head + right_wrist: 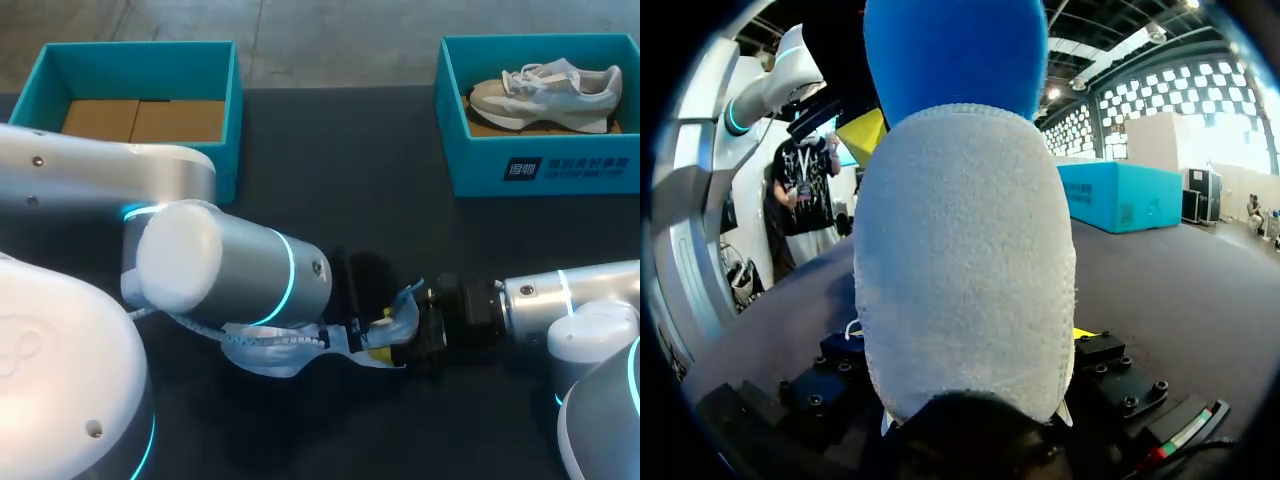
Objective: Take the shoe out of the shoebox, open the shoe tongue, remove and reinsert the insole, then place the shoe into the shoebox
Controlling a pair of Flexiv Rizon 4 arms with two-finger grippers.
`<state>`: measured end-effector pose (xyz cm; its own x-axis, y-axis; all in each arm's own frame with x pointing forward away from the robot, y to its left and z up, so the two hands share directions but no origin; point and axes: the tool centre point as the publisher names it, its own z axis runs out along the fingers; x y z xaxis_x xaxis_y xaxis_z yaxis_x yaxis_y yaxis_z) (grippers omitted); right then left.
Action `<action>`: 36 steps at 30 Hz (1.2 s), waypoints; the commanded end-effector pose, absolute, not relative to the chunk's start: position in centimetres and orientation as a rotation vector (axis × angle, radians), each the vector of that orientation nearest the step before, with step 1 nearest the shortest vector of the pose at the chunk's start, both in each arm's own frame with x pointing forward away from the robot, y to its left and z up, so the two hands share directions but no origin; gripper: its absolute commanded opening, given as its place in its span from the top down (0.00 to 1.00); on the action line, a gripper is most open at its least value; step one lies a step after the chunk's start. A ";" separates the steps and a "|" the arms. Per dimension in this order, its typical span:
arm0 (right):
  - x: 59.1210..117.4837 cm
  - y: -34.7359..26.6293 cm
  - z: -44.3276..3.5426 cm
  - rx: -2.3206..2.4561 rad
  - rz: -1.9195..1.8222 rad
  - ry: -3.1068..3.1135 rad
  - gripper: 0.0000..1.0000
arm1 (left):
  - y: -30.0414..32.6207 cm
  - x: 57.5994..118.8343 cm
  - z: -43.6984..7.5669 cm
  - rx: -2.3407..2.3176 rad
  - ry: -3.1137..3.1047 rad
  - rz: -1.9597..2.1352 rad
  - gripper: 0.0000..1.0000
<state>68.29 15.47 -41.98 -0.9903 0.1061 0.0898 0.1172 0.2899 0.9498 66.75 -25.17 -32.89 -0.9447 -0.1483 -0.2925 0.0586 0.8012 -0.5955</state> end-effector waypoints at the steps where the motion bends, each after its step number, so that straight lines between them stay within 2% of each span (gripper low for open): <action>1: 68.2 15.6 -41.9 -0.220 -1.846 -2.520 1.00 | -24.6 66.6 -31.8 -0.056 2.670 -0.922 1.00; 36: 68.2 15.6 -41.9 -0.220 -1.846 -2.520 1.00 | -27.5 67.0 -24.2 -0.031 2.865 -0.940 1.00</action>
